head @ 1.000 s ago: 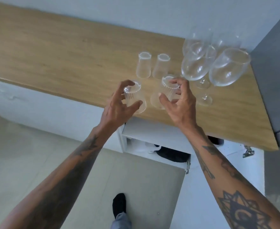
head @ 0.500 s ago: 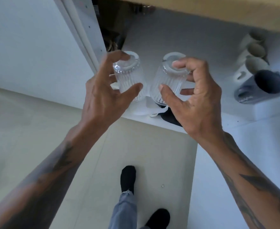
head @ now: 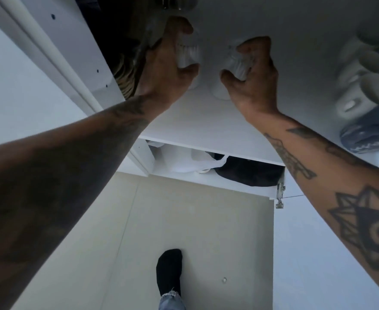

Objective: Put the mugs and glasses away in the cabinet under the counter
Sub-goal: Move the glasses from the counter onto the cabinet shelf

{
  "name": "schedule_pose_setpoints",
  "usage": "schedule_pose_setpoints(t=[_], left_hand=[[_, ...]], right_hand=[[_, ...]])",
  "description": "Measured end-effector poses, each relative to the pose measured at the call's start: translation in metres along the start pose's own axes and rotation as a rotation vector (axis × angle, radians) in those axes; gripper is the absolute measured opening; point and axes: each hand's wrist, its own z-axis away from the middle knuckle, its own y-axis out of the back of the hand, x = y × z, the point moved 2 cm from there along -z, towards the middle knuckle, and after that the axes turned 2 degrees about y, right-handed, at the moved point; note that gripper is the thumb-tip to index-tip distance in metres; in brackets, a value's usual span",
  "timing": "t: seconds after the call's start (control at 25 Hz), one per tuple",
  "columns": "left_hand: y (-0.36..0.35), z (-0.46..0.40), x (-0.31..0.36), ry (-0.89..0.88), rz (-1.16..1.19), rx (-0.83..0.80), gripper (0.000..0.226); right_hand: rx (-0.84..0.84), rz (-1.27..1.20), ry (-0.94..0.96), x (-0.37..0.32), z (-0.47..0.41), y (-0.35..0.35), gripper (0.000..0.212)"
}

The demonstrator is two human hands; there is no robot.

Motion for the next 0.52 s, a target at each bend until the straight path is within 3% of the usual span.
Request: schedule_pose_setpoints(t=[0.2,0.52], left_hand=[[-0.018,0.0,-0.027,0.012,0.016,-0.114,0.058],[-0.02,0.01,-0.036,0.03,0.029,-0.114,0.069]], right_hand=[[-0.058,0.044,-0.022,0.024,-0.008,-0.014,0.043],[-0.12,0.057,-0.021,0.019,-0.002,-0.009,0.05]])
